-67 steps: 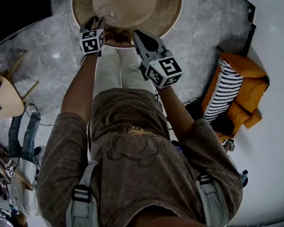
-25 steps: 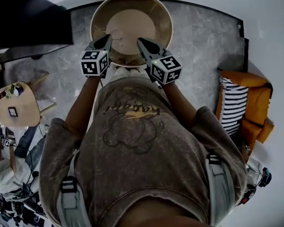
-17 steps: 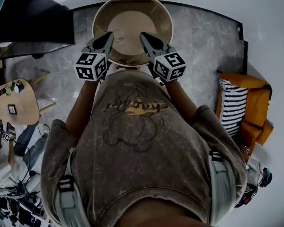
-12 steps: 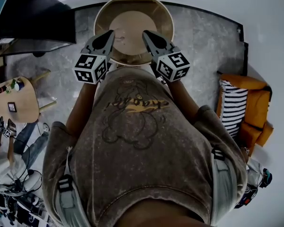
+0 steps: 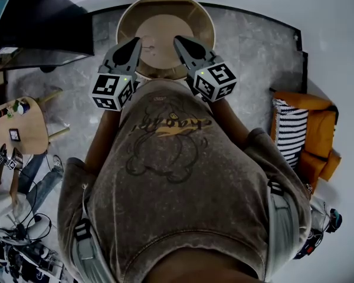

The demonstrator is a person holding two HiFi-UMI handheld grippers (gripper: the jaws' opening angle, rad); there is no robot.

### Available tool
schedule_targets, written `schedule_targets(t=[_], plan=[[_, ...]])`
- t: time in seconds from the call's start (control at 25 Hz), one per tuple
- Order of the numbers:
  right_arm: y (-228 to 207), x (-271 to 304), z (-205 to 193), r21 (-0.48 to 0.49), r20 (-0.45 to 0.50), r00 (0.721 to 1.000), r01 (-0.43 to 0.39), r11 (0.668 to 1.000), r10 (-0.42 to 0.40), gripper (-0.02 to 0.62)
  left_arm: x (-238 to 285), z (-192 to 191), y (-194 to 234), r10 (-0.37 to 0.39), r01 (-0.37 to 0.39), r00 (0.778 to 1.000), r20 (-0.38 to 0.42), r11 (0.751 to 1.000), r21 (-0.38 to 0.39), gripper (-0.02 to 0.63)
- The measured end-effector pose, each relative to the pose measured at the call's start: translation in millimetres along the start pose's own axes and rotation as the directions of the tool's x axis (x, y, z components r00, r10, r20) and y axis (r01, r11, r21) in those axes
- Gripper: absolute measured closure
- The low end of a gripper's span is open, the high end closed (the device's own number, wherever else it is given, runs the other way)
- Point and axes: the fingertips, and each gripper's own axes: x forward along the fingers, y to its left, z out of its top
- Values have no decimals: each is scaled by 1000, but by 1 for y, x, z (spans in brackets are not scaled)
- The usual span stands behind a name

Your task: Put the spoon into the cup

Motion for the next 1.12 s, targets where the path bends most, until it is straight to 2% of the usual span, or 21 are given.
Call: schedule_targets(t=[0.28,1.12], plan=[[0,4,2,-11,-2,1000,-23,1000,23,575,0,-2,0,15,-15,1000,2,1000,-23,588],[-1,16,-4,4,-14,1000,-23,1000,23,575,0,-12,19,32,-33,999,-17,998,-49,588]])
